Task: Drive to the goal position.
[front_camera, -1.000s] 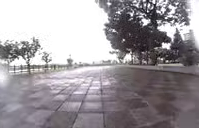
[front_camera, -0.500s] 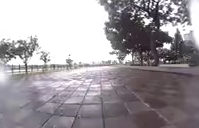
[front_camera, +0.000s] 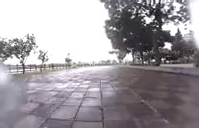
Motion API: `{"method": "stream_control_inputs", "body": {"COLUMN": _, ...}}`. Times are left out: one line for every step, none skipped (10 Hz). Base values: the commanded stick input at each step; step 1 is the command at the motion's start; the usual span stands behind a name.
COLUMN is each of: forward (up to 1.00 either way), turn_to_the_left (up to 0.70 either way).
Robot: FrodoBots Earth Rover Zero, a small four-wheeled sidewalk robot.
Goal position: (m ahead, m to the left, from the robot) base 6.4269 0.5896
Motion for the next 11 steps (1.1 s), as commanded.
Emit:
{"method": "stream_control_inputs", "body": {"forward": 1.00, "turn_to_the_left": 0.00}}
{"method": "stream_control_inputs", "body": {"forward": 1.00, "turn_to_the_left": 0.02}}
{"method": "stream_control_inputs", "body": {"forward": 1.00, "turn_to_the_left": 0.14}}
{"method": "stream_control_inputs", "body": {"forward": 1.00, "turn_to_the_left": 0.25}}
{"method": "stream_control_inputs", "body": {"forward": 1.00, "turn_to_the_left": 0.34}}
{"method": "stream_control_inputs", "body": {"forward": 1.00, "turn_to_the_left": 0.22}}
{"method": "stream_control_inputs", "body": {"forward": 1.00, "turn_to_the_left": 0.10}}
{"method": "stream_control_inputs", "body": {"forward": 1.00, "turn_to_the_left": 0.00}}
{"method": "stream_control_inputs", "body": {"forward": 1.00, "turn_to_the_left": 0.00}}
{"method": "stream_control_inputs", "body": {"forward": 1.00, "turn_to_the_left": 0.00}}
{"method": "stream_control_inputs", "body": {"forward": 1.00, "turn_to_the_left": 0.00}}
